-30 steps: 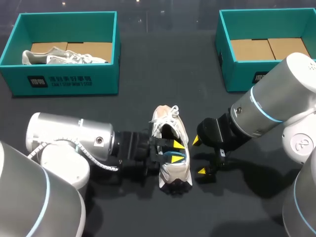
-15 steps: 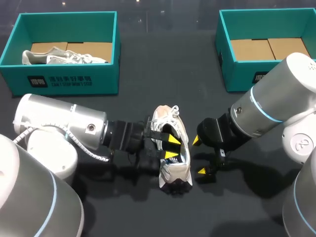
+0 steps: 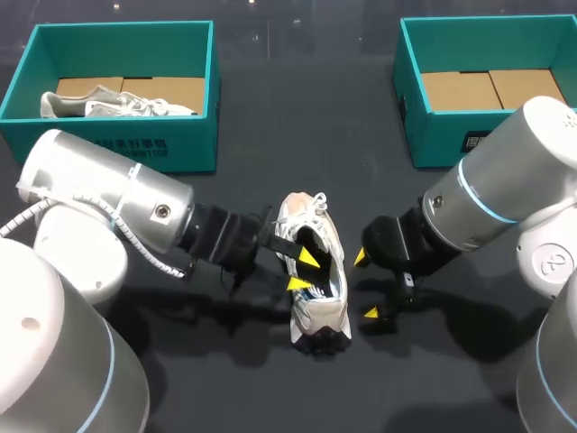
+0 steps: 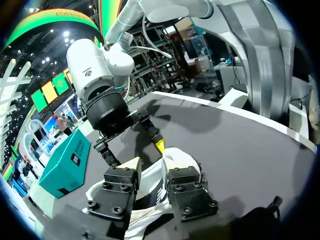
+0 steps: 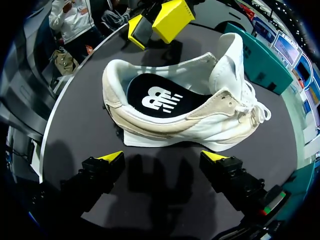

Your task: Take the shoe out of the shoebox, open the shoe tongue, remove and reinsert the insole, then place the shoe into the shoebox

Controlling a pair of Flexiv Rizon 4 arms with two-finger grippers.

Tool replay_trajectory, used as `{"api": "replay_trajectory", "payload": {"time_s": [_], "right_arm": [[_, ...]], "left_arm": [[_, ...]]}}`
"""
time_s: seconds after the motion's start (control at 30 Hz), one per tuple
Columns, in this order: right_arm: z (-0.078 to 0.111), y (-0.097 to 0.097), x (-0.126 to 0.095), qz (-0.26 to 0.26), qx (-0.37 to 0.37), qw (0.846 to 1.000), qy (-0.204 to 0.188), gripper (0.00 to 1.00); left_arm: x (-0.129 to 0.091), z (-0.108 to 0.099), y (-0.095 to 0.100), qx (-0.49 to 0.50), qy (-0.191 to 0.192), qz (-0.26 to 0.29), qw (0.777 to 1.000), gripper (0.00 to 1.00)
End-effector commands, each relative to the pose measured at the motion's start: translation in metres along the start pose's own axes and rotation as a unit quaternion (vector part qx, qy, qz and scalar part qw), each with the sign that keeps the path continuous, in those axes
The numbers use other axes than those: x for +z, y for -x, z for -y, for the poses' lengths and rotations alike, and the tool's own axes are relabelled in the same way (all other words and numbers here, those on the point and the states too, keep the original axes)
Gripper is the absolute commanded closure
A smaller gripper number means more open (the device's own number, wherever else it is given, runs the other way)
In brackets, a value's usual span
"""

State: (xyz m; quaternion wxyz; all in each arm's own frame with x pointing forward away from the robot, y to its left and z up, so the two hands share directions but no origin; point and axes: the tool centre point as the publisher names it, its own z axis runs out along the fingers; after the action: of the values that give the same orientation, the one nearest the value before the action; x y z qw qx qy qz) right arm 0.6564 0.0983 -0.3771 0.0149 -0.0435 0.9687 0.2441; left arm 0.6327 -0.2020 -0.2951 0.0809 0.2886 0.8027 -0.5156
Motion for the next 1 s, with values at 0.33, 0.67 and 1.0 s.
{"api": "replay_trajectory", "payload": {"time_s": [0.33,0.67,1.0], "right_arm": [[0.044,-0.009,-0.05,0.007,0.032,0.999,-0.041,0.0],[0.044,-0.009,-0.05,0.007,0.032,0.999,-0.041,0.0],[0.065,-0.014,-0.08,0.011,0.047,0.998,-0.052,0.0]], "left_arm": [[-0.043,0.006,-0.002,0.015,0.042,-0.109,0.993,0.71],[-0.073,0.007,0.013,0.036,0.062,-0.174,0.982,0.73],[-0.094,0.01,0.02,0.067,0.088,-0.259,0.96,0.73]]}}
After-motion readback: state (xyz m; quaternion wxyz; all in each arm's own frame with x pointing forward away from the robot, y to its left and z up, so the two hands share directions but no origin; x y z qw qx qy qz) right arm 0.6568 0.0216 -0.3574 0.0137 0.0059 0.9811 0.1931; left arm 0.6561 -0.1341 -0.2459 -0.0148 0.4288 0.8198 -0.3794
